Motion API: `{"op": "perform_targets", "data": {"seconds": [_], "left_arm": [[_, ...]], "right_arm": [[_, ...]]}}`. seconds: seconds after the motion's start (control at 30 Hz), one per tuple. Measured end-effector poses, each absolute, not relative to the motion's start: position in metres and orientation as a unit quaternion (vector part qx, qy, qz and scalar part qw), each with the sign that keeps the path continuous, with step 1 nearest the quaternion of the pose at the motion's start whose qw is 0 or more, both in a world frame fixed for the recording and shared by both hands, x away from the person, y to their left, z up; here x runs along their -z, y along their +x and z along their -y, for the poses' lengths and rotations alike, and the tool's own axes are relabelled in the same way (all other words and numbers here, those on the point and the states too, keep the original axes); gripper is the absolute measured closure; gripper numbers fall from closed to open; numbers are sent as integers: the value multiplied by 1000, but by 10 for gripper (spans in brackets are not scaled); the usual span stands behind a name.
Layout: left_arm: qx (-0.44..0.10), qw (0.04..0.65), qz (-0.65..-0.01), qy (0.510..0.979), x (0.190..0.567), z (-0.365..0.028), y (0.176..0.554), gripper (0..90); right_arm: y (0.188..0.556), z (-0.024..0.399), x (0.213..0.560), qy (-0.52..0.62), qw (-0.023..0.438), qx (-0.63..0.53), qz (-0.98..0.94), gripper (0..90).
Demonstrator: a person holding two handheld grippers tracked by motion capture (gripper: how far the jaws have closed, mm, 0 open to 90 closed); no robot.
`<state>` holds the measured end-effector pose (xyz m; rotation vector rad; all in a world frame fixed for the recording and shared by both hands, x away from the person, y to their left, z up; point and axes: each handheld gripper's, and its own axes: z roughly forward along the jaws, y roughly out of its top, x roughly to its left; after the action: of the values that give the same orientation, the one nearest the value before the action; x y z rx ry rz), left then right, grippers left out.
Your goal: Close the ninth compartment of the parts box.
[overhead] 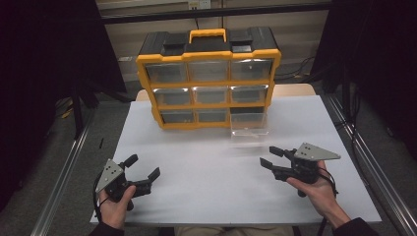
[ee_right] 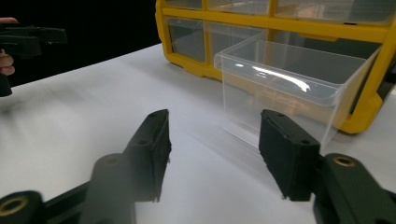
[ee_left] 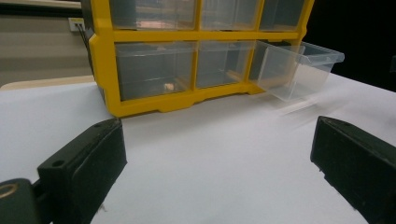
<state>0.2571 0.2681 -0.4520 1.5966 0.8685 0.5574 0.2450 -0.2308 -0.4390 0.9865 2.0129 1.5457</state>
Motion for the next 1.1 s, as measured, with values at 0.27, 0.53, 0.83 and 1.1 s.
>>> {"op": "perform_targets", "data": {"seconds": [0.27,0.53,0.83,1.1], "left_arm": [[-240,581,-371,684,452,-268,257,32],[-243,581,-367,684,452,-269,257,32],[-244,580,-366,686,451,-269,257,32],[-241,580,-367,686,451,-268,256,32]], "right_arm": [[251,225,441,345,198,-560,-727,652],[258,220,442,329,199,-565,-730,858],[271,206,443,325,193,-563,-735,900],[282,201,449,333,191,-557,-737,900]]}}
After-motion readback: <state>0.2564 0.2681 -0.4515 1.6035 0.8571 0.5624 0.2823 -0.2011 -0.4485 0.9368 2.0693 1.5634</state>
